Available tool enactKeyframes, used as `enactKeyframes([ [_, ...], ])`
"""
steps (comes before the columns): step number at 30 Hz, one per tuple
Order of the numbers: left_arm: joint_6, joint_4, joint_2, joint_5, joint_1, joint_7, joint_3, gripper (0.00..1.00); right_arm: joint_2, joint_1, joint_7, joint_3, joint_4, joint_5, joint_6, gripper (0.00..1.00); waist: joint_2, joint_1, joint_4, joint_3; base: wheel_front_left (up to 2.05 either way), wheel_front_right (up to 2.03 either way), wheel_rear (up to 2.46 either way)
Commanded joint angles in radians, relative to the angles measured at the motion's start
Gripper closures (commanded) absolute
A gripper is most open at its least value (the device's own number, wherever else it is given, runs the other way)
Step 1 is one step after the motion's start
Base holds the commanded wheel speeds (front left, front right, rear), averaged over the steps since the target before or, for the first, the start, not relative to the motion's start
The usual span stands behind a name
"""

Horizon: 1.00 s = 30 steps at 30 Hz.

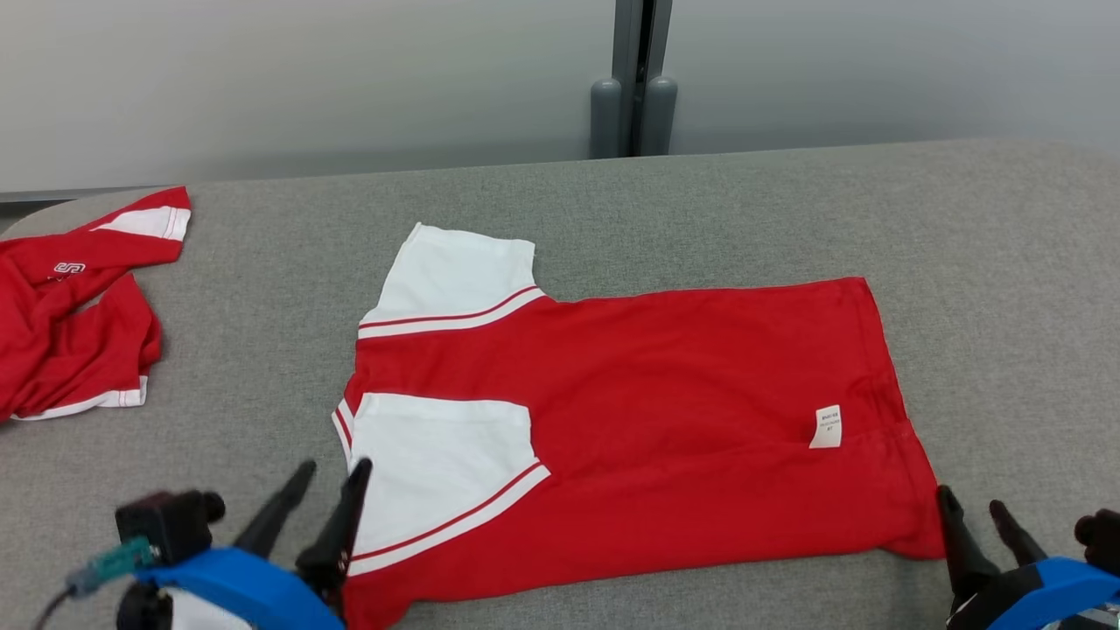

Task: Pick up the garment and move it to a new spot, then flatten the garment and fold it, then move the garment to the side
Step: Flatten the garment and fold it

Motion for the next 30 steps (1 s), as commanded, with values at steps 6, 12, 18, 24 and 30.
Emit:
enactKeyframes([
  [6,-0.003,-0.059,0.113,0.108,-0.302,0.128,0.015,0.0,-0.023,-0.091,0.006,-0.011,-0.085,-0.064,0.0,0.0,0.0,0.0001,-0.018,0.031,0.0,0.0,0.0],
  [12,-0.042,0.052,0.163,0.164,-0.606,0.284,-0.008,0.0,-0.04,-0.25,0.039,0.086,-0.097,-0.109,0.0,0.0,0.0,0.0001,-0.083,0.115,0.0,0.0,0.0],
  [18,-0.081,0.225,0.2,0.187,-0.809,0.425,-0.038,0.0,-0.052,-0.407,0.027,0.234,-0.057,-0.12,0.0,0.0,0.0,0.0001,-0.173,0.233,0.0,0.0,0.0],
  [24,-0.098,0.363,0.232,0.217,-0.906,0.511,-0.065,0.0,-0.065,-0.5,-0.002,0.307,-0.027,-0.103,0.0,0.0,0.0,0.0001,-0.236,0.334,0.0,0.0,0.0],
  [30,-0.091,0.441,0.239,0.203,-0.948,0.537,-0.049,0.0,-0.065,-0.535,-0.037,0.344,-0.02,-0.082,0.0,0.0,0.0,0.0001,-0.274,0.393,0.0,0.0,0.0],
])
